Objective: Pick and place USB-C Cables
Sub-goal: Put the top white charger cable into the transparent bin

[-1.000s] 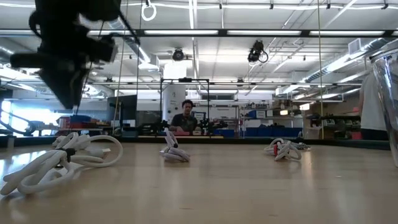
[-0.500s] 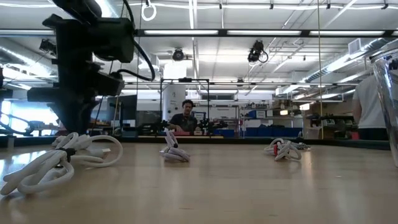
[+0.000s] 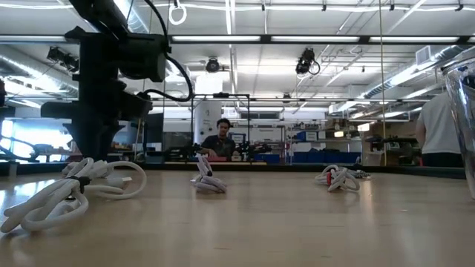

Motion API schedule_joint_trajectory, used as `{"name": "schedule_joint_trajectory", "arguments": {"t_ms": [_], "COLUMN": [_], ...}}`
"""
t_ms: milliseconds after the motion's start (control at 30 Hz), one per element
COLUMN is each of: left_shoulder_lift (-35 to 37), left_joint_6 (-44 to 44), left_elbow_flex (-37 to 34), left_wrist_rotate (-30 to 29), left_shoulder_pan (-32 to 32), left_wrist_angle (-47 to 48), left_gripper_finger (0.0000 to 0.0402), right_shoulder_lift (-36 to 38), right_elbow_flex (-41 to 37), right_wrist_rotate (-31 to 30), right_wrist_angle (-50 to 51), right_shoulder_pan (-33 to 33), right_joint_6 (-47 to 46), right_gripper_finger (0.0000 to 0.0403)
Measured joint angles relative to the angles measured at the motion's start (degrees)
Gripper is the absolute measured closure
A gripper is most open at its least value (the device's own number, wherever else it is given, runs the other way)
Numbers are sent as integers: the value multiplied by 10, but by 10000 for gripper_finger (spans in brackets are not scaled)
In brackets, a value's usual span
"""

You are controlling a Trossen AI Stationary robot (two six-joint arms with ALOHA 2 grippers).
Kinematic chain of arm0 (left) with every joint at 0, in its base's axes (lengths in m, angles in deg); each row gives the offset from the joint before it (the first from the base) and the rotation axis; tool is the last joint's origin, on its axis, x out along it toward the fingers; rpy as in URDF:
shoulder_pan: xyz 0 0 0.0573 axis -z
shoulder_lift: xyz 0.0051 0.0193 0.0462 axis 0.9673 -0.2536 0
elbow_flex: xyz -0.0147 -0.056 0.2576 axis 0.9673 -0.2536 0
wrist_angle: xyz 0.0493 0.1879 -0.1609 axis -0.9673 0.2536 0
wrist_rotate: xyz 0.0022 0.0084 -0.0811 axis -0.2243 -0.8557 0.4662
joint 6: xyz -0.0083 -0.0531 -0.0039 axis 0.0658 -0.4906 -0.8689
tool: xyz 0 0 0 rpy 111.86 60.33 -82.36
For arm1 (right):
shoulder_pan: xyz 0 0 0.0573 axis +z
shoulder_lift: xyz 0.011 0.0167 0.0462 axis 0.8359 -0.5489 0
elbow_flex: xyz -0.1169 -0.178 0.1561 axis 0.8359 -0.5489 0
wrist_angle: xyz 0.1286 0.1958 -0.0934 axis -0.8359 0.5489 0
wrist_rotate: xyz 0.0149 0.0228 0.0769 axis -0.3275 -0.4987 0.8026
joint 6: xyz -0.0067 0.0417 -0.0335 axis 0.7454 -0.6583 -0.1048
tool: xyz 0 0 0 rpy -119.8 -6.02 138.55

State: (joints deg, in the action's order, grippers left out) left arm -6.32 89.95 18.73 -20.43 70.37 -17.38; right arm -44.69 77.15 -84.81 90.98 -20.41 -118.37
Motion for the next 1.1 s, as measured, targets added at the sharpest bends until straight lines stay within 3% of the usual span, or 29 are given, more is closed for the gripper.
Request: {"name": "schedule_joint_trajectory", "arguments": {"t_ms": [467,533,633,733,933,1100], "left_shoulder_lift": [-91,-91,-80,-63,-21,1], "left_joint_6": [-2,-23,-68,-113,-138,-147], "left_elbow_flex": [4,6,17,37,115,214], "left_wrist_rotate": [0,-2,2,-14,-12,-58], "left_shoulder_pan": [-4,-3,-3,7,79,168], "left_wrist_angle": [-25,-21,-9,-2,-22,-12], "left_gripper_finger": [285,303,362,369,369,369], "right_shoulder_lift": [0,0,0,0,0,0], "right_elbow_flex": [0,0,0,0,0,0], "right_wrist_rotate": [1,1,0,-9,-30,-31], "right_wrist_angle": [-3,-3,-3,0,15,17], "right_shoulder_pan": [0,0,0,0,-7,-16], "right_joint_6": [5,5,17,32,35,37], "right_gripper_finger": [262,262,262,267,273,273]}}
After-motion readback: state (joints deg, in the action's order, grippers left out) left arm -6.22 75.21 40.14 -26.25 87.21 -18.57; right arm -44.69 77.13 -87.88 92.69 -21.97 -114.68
